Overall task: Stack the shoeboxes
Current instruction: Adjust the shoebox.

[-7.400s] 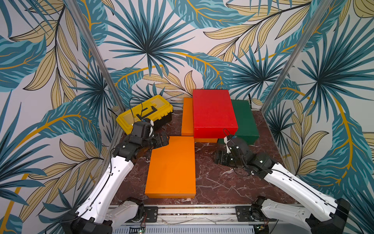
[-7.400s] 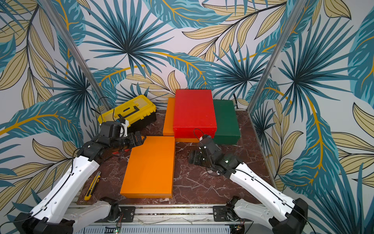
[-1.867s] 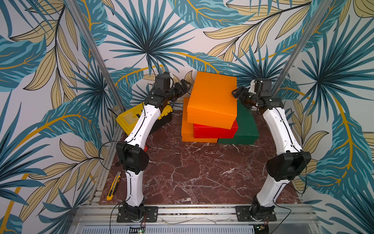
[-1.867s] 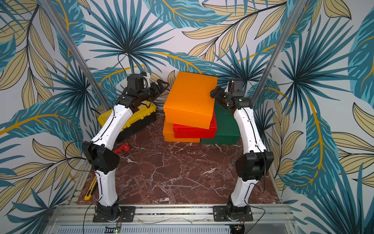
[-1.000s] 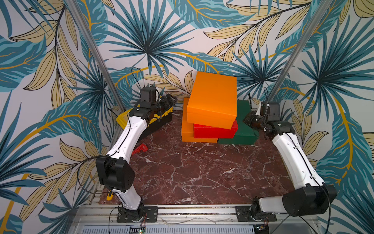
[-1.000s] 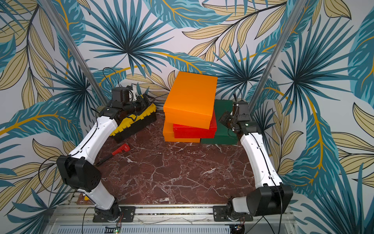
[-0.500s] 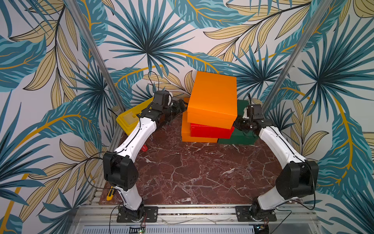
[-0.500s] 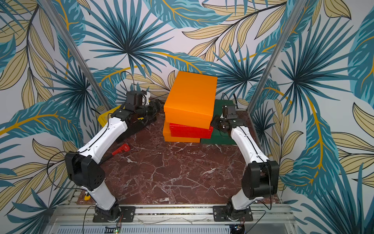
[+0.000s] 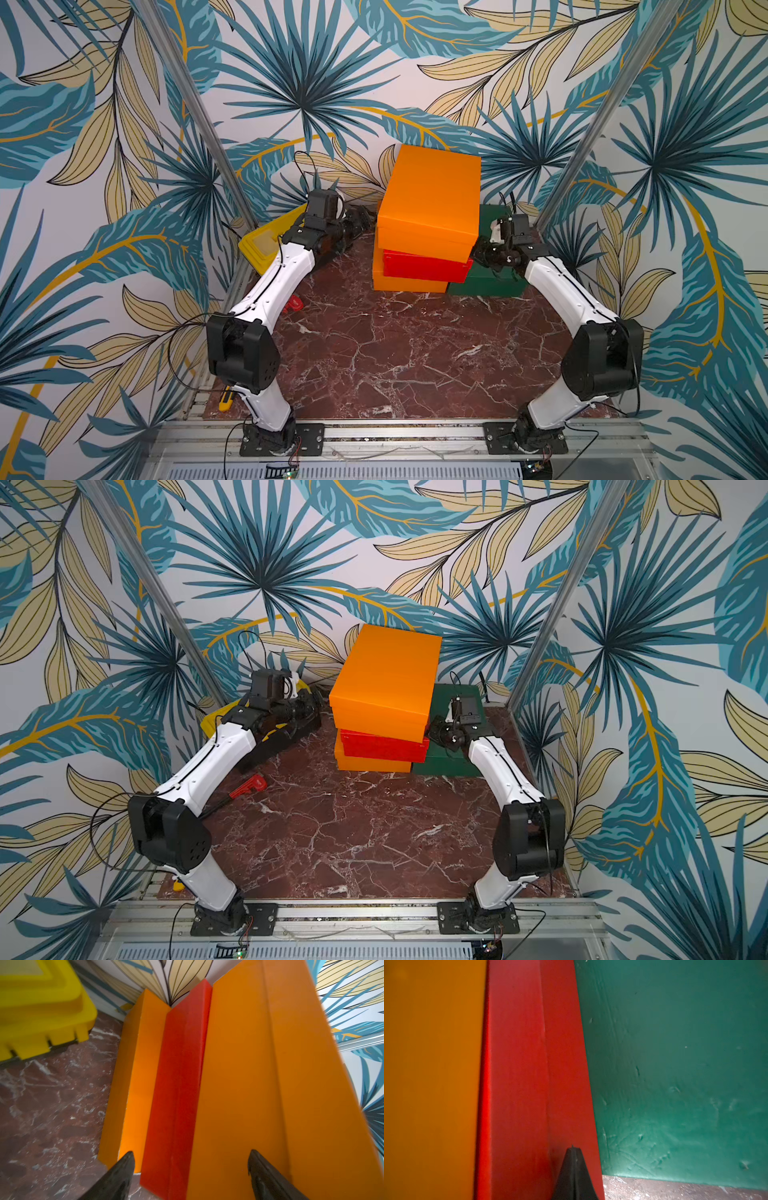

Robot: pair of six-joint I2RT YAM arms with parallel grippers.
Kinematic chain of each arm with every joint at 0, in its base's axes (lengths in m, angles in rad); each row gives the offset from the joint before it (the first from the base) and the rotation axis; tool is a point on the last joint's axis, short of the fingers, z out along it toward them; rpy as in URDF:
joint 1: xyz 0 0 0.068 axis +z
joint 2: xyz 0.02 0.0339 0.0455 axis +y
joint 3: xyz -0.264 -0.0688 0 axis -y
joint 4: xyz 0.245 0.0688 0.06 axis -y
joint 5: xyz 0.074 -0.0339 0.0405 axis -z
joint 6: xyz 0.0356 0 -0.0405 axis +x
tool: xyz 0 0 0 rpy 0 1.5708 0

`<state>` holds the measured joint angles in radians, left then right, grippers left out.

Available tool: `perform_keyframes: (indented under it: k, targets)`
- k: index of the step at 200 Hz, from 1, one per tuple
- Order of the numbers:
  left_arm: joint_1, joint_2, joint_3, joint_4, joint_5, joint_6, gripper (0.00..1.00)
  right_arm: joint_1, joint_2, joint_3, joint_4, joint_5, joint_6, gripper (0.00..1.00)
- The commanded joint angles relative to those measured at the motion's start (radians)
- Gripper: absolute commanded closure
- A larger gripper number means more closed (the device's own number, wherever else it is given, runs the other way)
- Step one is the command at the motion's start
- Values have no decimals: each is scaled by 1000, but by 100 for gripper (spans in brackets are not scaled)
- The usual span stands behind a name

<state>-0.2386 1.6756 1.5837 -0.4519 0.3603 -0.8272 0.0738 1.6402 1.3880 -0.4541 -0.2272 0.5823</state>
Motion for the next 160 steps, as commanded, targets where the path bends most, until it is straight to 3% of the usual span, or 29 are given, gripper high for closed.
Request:
perform_keyframes:
  k: [1, 36, 82, 160]
  targets:
    - [67, -123, -93, -1, -21, 40, 14, -31, -26, -47, 23, -34, -13, 100]
    - [79, -180, -208, 15, -57, 51, 14, -39, 16, -45, 65, -109, -6, 100]
    - [79, -8, -189, 61, 13, 18, 18, -30, 89, -9, 122, -176, 38, 100]
    - [56, 180, -103, 102, 13, 9, 25, -15, 201, 37, 130, -203, 44, 100]
